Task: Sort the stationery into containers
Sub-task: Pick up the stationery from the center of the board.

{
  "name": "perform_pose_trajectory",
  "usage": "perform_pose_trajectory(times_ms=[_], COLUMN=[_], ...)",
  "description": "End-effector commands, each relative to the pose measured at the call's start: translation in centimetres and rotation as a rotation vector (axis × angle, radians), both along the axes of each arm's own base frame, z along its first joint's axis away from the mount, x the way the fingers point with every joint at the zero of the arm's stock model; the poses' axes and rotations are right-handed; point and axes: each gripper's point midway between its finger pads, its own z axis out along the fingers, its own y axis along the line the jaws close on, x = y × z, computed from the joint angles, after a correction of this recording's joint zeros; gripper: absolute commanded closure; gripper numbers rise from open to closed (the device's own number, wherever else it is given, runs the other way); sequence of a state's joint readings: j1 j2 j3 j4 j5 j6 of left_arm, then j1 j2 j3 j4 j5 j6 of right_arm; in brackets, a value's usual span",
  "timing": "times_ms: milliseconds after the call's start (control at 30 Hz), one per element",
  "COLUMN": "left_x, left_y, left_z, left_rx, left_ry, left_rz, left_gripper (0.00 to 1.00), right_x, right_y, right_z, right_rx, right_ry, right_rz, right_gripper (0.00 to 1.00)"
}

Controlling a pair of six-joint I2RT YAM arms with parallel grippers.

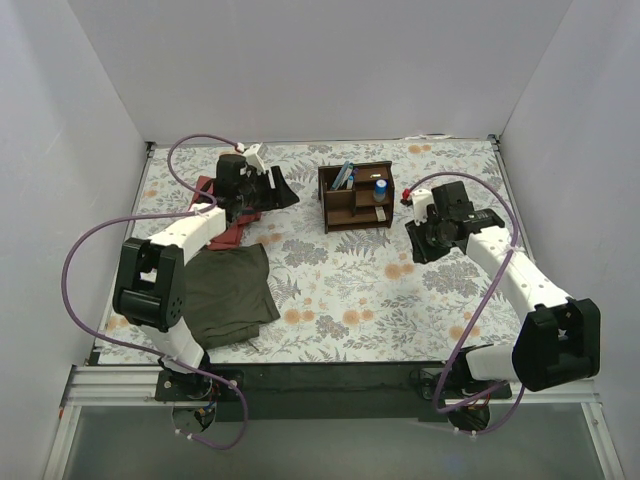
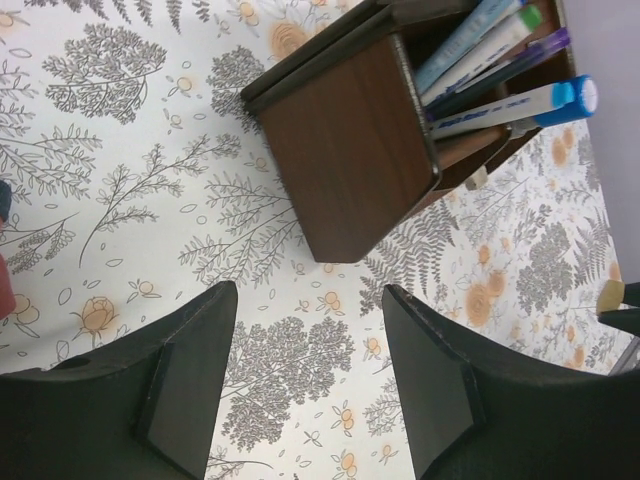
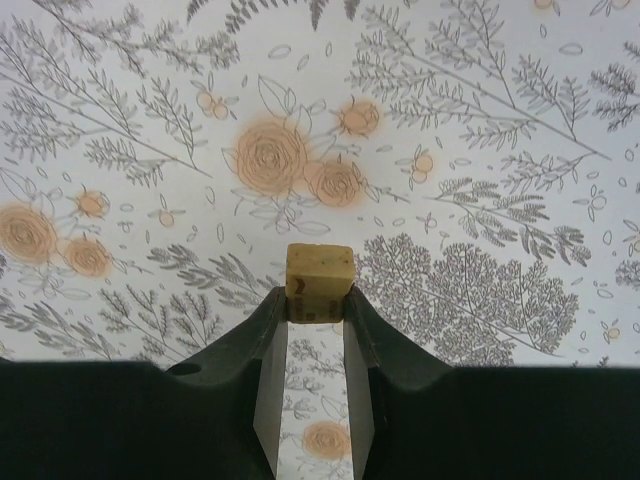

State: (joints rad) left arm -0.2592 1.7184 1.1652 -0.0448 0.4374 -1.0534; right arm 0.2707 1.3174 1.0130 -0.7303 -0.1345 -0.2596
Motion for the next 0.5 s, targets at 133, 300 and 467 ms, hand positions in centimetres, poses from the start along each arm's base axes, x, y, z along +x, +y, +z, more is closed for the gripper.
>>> perform_pose_trajectory(times_ms=[133, 300, 467], left_x=[-2.0, -6.2, -9.6], left_y=[-1.0, -3.8, -7.0], left_z=[2.4, 3.2, 4.7], left_rx=[-0.046, -0.132, -0.248], left_ry=[-0.038, -0.030, -0.018], left_rz=[-0.060, -0.255, -0.416], left_gripper=[0.41, 0.41, 0.42], right_x=[5.4, 5.5, 5.0], right_y=[6.2, 9.7, 12.6], right_z=[4.1, 4.1, 4.4], right_rx=[0.191, 0.260, 0.329], right_ry=[-0.264, -0.343, -0.387], right_rz=[-0.066, 0.031, 0.164], right_gripper=[0.99, 0.99, 0.99])
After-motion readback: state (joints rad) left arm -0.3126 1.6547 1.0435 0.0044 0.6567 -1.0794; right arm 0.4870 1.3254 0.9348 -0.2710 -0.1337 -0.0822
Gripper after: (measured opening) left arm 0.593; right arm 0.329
